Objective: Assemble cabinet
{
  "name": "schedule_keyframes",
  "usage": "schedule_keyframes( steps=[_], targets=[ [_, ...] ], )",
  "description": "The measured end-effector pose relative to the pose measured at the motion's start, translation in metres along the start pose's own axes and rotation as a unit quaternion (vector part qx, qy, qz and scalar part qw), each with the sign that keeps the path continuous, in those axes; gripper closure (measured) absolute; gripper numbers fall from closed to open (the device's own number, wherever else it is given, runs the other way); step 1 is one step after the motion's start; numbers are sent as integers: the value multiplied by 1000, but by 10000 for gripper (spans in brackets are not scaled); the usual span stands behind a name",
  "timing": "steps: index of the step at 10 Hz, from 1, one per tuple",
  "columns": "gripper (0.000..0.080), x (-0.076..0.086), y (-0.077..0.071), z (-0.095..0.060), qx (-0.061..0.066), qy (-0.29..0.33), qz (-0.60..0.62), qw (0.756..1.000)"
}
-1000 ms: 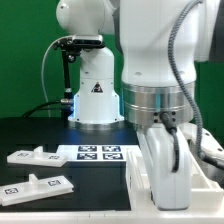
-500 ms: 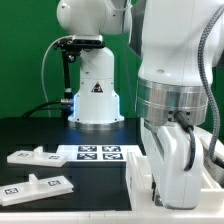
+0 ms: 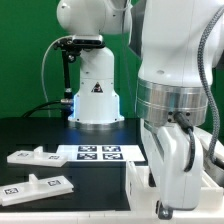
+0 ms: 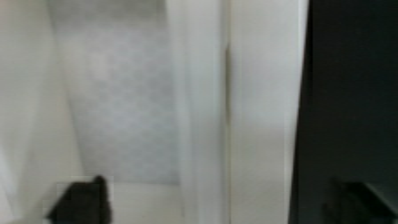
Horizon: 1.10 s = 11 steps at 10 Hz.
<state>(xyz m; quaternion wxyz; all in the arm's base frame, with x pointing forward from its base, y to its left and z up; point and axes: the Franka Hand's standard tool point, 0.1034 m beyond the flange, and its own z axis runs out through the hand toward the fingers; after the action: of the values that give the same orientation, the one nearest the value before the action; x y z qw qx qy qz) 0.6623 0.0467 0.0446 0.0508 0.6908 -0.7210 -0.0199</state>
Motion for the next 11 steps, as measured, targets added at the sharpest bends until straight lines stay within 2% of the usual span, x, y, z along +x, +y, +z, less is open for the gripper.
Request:
schedule_keyframes(
  steps=[1, 2, 4, 5, 6, 7, 11],
  targets=[
    [82, 0, 0, 0, 0, 0, 0, 1000],
    [17, 1, 0, -1, 1, 0, 0, 1000],
    [5, 14, 2, -31, 19, -10, -30, 999],
    [2, 23, 8, -39, 21, -13, -28, 999],
    [3, 28, 9, -37, 17, -13, -22, 1000],
    [3, 25, 9, -35, 16, -13, -24, 999],
    [3, 27, 10, -38, 18, -13, -67, 998]
  ],
)
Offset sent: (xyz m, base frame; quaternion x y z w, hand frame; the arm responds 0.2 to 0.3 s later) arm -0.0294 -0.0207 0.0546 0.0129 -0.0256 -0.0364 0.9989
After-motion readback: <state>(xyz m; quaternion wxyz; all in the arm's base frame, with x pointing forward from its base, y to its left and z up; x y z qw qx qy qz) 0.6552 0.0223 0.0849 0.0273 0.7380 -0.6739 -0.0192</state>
